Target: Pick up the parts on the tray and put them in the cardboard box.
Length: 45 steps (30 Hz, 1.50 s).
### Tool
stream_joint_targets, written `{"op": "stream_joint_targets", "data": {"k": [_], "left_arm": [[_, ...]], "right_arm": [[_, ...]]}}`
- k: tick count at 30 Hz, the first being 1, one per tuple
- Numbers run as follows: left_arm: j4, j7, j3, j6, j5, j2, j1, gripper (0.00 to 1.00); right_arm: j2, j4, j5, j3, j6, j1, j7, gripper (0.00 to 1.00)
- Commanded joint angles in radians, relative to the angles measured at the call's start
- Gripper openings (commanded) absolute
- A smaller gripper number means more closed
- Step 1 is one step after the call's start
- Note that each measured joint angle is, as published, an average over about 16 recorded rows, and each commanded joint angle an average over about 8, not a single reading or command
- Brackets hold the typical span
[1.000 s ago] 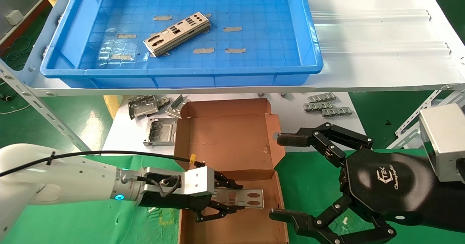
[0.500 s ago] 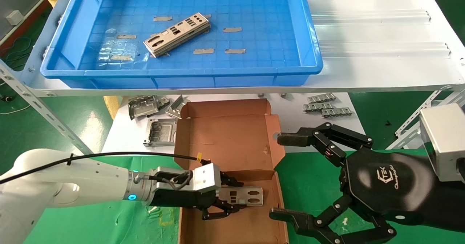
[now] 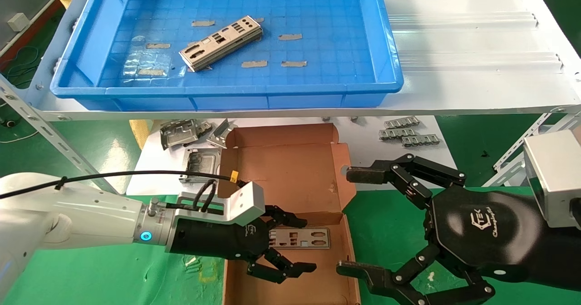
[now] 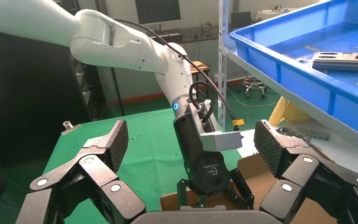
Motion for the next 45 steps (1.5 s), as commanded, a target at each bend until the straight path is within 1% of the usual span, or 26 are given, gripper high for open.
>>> {"op": "stream_joint_targets", "data": {"k": [1,5,8,13,18,23,27,33,45], "left_arm": [[0.016,-0.009,-0.002,0.014,-0.003,-0.001,-0.008,1.0],[0.011,-0.011,-0.013,0.056,-0.029,-0.018,-0.015,1.0],[-0.034,-0.023,-0.018,0.082,-0.059,-0.044,-0.017,1.0],[-0.205,-0.081,-0.013,0.092,-0.144,-0.131,-0.028,1.0],[-0.395,-0.169,-0.013,0.08,-0.241,-0.238,-0.081,1.0],[-0.499,-0.242,-0.029,0.066,-0.319,-0.3,-0.141,1.0],[-0.507,-0.263,-0.048,0.051,-0.364,-0.316,-0.173,1.0],[-0.477,-0.253,-0.072,0.03,-0.402,-0.321,-0.201,1.0],[-0.471,-0.252,-0.076,0.027,-0.405,-0.32,-0.201,1.0]], "right_arm": [[0.0,0.0,0.0,0.0,0.0,0.0,0.0,1.0],[0.0,0.0,0.0,0.0,0.0,0.0,0.0,1.0],[0.0,0.0,0.0,0.0,0.0,0.0,0.0,1.0],[0.0,0.0,0.0,0.0,0.0,0.0,0.0,1.0],[0.0,0.0,0.0,0.0,0.0,0.0,0.0,1.0],[0.0,0.0,0.0,0.0,0.0,0.0,0.0,1.0],[0.0,0.0,0.0,0.0,0.0,0.0,0.0,1.0],[0.0,0.0,0.0,0.0,0.0,0.0,0.0,1.0],[0.0,0.0,0.0,0.0,0.0,0.0,0.0,1.0]]}}
